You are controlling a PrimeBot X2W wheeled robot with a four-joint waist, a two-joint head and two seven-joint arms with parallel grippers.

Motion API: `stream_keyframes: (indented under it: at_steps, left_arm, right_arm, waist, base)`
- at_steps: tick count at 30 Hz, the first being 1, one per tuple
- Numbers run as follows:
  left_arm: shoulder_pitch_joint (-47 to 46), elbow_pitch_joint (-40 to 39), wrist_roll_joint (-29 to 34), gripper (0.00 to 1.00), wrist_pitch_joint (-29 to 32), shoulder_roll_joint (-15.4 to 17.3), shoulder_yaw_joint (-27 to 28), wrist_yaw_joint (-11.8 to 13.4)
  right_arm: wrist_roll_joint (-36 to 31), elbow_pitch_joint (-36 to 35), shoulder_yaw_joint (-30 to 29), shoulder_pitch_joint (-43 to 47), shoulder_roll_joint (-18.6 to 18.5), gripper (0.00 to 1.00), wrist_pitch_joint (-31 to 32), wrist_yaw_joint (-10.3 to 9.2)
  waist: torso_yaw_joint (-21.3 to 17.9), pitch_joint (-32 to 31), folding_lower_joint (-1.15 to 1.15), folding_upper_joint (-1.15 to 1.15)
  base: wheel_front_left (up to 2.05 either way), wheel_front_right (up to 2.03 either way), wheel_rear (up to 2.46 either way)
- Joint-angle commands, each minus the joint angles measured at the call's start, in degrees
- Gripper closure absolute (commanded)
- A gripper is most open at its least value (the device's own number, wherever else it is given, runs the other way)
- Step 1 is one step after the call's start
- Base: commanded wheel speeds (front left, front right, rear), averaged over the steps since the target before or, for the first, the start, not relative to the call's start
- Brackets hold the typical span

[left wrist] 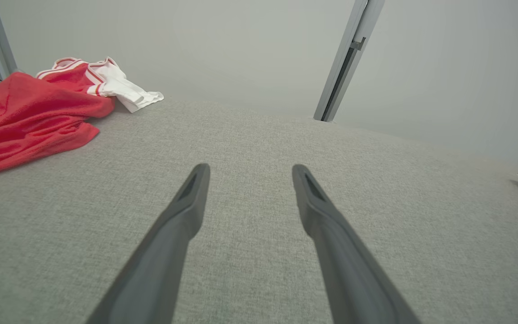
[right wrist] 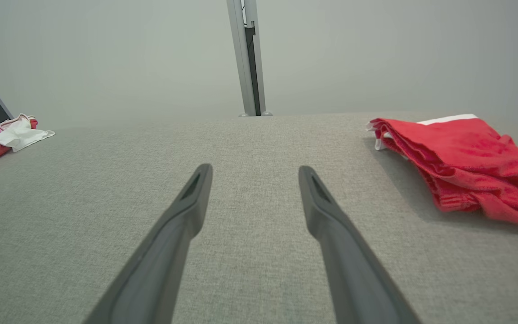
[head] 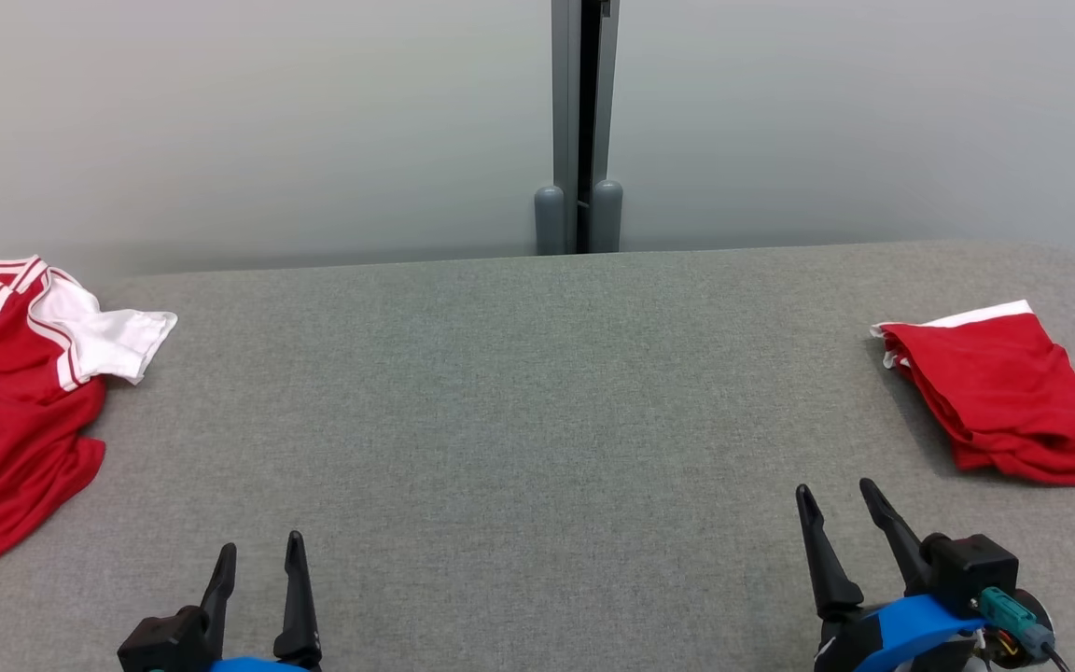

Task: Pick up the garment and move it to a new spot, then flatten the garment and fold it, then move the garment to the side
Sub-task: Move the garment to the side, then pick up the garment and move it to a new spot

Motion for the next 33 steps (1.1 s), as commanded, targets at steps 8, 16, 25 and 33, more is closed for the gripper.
stream_keyframes:
  at_steps: [8, 16, 25, 33]
  left_arm:
    - [-1.37, 1.07, -0.33, 0.00, 0.31, -0.50, -1.08, -0.04]
    - [-2.04, 2.14, -0.67, 0.00, 0.01, -0.59, -1.45, -0.30]
    - [-3.01, 2.65, -0.45, 0.00, -0.26, -0.52, -2.24, -0.31]
    - [-4.07, 2.02, 0.27, 0.00, -0.22, 0.54, -2.56, 0.19]
  right_arm:
    - [-1.10, -1.27, 0.46, 2.01, -0.14, 0.00, -0.47, 0.00]
    - [-0.94, -0.83, 0.18, 1.73, -0.13, 0.00, 0.30, 0.00]
    - [-0.50, -0.90, -0.93, 2.32, -0.12, 0.00, 0.35, 0.00]
    - [0.63, -1.15, -0.24, 2.43, -0.11, 0.00, 0.04, 0.00]
  waist:
    - [-0.07, -0.29, 0.01, 0.00]
    - [0.40, -0.21, 0.01, 0.00]
    - [4.94, -0.35, 0.01, 0.00]
    - [16.44, -0.75, 0.01, 0.00]
  base:
    - [0.00, 0.00, 0.00]
    - [0.00, 0.00, 0.00]
    - [0.00, 0.00, 0.00]
    - [0.00, 0.00, 0.00]
